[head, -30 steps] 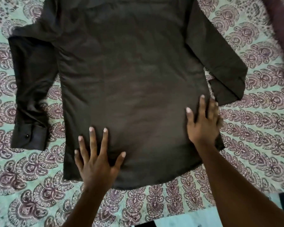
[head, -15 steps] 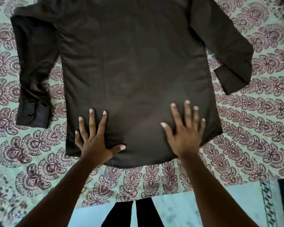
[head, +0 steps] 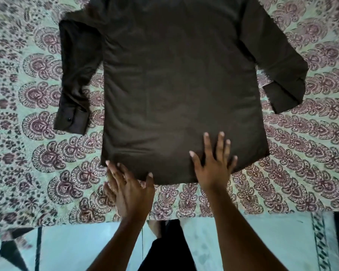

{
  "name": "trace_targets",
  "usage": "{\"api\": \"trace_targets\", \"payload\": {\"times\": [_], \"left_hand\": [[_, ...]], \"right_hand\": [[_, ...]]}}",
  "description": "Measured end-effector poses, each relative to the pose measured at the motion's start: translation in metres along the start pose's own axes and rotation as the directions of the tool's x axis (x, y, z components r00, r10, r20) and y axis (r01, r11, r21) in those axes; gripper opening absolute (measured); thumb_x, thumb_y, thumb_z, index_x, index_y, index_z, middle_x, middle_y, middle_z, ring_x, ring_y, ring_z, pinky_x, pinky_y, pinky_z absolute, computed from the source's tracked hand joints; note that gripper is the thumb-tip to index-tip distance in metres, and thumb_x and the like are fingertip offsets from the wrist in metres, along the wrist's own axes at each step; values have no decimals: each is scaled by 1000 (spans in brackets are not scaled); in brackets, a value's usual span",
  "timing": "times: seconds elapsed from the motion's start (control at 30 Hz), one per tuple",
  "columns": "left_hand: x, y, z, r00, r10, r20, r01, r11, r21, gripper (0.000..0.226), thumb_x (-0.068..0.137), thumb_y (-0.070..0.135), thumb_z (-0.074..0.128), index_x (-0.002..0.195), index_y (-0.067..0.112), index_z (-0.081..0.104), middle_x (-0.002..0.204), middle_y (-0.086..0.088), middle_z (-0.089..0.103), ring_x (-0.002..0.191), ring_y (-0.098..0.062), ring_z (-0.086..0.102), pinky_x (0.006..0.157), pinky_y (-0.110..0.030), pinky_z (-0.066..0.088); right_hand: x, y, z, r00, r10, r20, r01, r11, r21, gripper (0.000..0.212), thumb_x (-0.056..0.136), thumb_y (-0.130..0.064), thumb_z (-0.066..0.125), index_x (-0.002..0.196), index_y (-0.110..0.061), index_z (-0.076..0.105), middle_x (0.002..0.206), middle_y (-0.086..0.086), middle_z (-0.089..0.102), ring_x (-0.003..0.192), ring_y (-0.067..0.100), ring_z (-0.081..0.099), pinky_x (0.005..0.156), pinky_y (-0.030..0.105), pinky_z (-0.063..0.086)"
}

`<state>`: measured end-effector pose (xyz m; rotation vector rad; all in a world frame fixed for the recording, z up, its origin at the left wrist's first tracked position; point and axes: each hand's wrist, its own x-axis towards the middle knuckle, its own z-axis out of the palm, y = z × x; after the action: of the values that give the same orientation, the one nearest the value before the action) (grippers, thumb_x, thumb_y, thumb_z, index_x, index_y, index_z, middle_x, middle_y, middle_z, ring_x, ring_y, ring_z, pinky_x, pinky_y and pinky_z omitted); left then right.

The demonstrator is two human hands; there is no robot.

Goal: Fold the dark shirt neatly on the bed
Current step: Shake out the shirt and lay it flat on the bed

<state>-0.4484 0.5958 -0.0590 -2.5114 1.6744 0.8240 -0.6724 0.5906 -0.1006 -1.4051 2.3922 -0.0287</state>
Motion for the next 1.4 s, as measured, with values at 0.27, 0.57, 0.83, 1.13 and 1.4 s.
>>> {"api": "trace_targets", "payload": {"times": [0.27, 0.57, 0.83, 1.13, 1.4], "left_hand": [[73, 38, 4, 988, 138, 66, -134, 989, -63, 140, 71, 79, 72, 166, 16, -9, 171, -19, -22, 159, -43, -13, 129, -56, 5], [39, 50, 23, 988, -154, 15, 154, 986, -62, 122, 89, 65, 63, 163, 3, -11, 168, -24, -25, 158, -42, -18, 128, -56, 2], [18, 103, 68, 880, 466, 96, -475, 851, 223, 93, 94, 77, 33, 167, 30, -1, 175, -1, -14, 160, -40, -9, 113, -83, 11], [-48, 100, 83, 747, 638, 190, -665, 702, 255, 70, 104, 63, 34, 166, 33, 19, 176, -3, -3, 160, -40, 8, 117, -73, 22], [9, 202, 97, 775, 608, 176, -632, 746, 209, 93, 92, 79, 44, 166, 39, 3, 175, 2, -12, 161, -33, -7, 122, -69, 8]], "right_hand": [[-13, 17, -21, 954, 270, -129, -257, 961, 106, 91, 97, -76, 37, 166, -23, 9, 172, 22, -1, 158, 47, 4, 123, 62, 18], [1, 43, -2, 994, -54, -97, 53, 998, -15, 70, 100, -72, 37, 162, -47, 18, 175, 2, -1, 161, 35, 1, 126, 56, 18], [3, 72, -28, 984, 85, -160, -75, 995, 66, 75, 102, -70, 32, 165, -33, 16, 174, 12, -5, 160, 38, -4, 126, 62, 12], [43, 140, -43, 995, 21, -95, -30, 995, -95, 74, 99, -76, 27, 164, -46, 9, 175, 4, 4, 160, 34, 9, 123, 66, 19], [97, 130, -67, 934, -337, -116, 341, 940, 16, 63, 108, -55, 40, 165, -37, 18, 175, 5, 0, 161, 32, 0, 128, 56, 13]]}}
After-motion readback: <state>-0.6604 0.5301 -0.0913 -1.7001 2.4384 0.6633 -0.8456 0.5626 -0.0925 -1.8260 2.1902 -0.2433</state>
